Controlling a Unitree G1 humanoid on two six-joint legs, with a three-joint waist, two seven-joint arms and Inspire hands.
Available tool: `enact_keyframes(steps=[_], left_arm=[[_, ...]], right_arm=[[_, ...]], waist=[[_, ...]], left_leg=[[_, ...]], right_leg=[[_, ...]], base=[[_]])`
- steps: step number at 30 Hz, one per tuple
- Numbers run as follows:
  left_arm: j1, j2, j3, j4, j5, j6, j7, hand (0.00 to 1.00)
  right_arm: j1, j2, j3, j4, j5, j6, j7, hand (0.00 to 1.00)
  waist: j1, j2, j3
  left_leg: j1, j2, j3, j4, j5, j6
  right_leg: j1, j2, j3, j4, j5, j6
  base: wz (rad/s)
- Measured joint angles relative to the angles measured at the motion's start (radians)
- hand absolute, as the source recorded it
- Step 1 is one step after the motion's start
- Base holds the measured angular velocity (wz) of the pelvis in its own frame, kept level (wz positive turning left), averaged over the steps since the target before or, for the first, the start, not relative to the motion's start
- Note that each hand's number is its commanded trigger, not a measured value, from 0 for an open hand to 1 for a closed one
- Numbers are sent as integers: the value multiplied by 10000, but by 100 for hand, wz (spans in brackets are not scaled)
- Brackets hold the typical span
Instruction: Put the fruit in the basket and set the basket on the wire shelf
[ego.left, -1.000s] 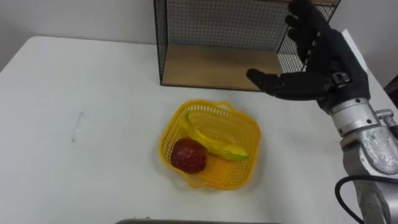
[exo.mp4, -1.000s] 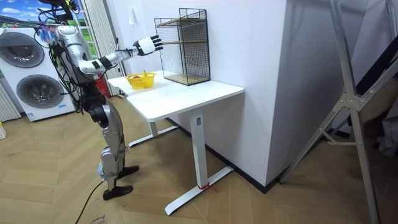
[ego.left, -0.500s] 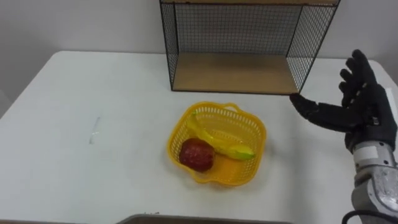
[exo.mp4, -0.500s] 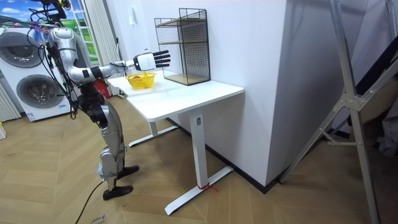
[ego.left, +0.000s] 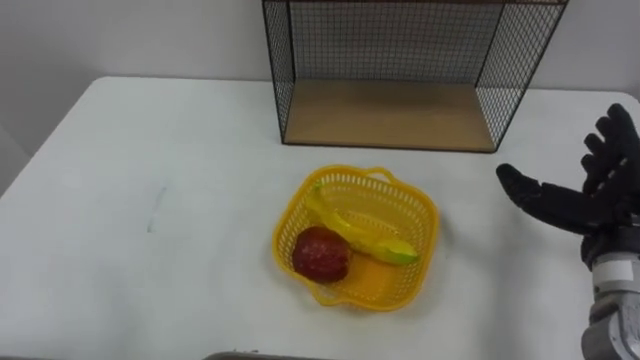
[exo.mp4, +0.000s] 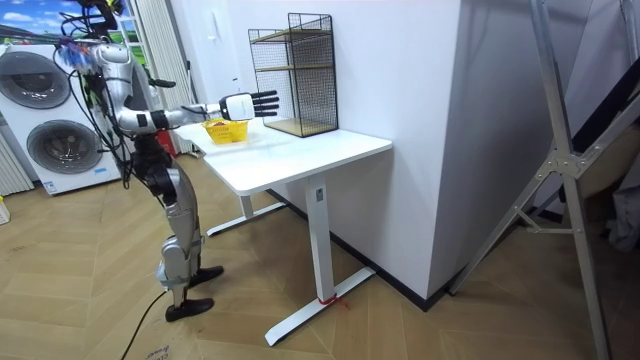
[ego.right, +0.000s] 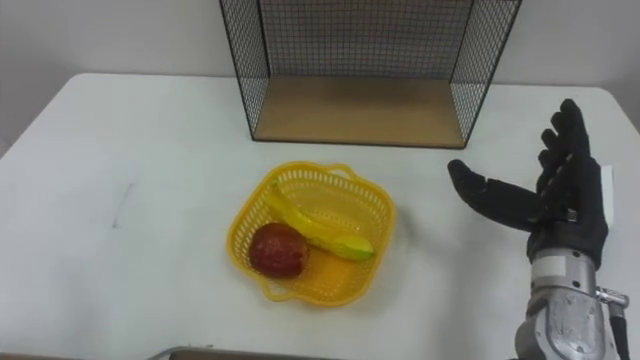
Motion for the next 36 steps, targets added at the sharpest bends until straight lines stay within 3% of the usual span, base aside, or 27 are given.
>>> enact_keyframes(steps=[3, 7, 8, 10, 14, 18, 21, 26, 31, 36], left_arm=[[-18, -30, -1074, -23, -45, -157, -502, 0], [-13, -93, -2471, 1, -752, -172, -1829, 0], [-16, -93, -2774, 61, -891, -173, -2207, 0], [-48, -90, -3256, 107, -1278, -172, -2818, 0], [-256, -90, -4562, 900, -2254, -217, -4037, 0], [-259, -85, -5434, 1250, -3241, -200, -5233, 0], [-339, -85, -5763, 1649, -3923, -198, -5968, 0], [-328, -85, -6060, 1971, -4005, -169, -6946, 0], [-180, -89, -6534, 2173, -4369, -152, -7404, 0], [-129, -86, -6593, 2197, -4376, -153, -7854, 0]], right_arm=[[1, 162, 129, 68, 3, -241, 130, 0], [4, 507, 619, 99, 265, -263, 519, 0], [0, 639, 777, 333, 404, -463, 651, 0], [-17, 781, 962, 849, 419, -564, 791, 0], [-15, 896, 1497, 1571, 544, -562, 1097, 0], [-19, 944, 2051, 1711, 1202, -562, 1491, 0], [-34, 981, 2260, 1710, 1651, -562, 1773, 0], [-37, 1097, 2584, 1719, 2080, -562, 2320, 0], [-47, 1220, 2837, 2103, 2548, -562, 2639, 0], [-77, 1231, 2925, 2357, 2740, -605, 2763, 0]], waist=[[-31, 8, 43], [-212, -45, 125], [-297, -78, 142], [-472, -141, 147], [-603, -52, 124], [-763, -50, 124], [-800, -50, 125], [-806, -41, 156], [-924, -88, 188], [-1020, -116, 172]], left_leg=[[1, -6, -3, -67, -6, -4], [60, 16, 61, -177, -6, -4], [115, 19, 44, -205, -6, -4], [107, 16, 46, -197, -7, -1], [-28, 23, 198, -187, -13, 25], [-50, 39, 316, -182, -5, 35], [-24, 52, 354, -180, -5, 35], [-19, 115, 540, -223, -11, 37], [-45, 137, 552, -229, -10, 33], [-31, 140, 573, -254, -11, 32]], right_leg=[[16, -1, -25, 8, 3, 2], [34, -7, 10, 95, 4, 4], [57, -11, 22, 116, 4, 6], [48, -16, 60, 127, 5, 7], [-152, -33, 290, 130, 31, 50], [-223, -37, 404, 133, 32, 50], [-216, -32, 500, 135, 32, 50], [-261, -18, 567, 144, 44, 35], [-309, -3, 574, 153, 49, 29], [-317, -2, 587, 155, 49, 29]], base=[[3], [-4], [0], [-2], [-14], [-10], [-5], [-7], [0], [0]])
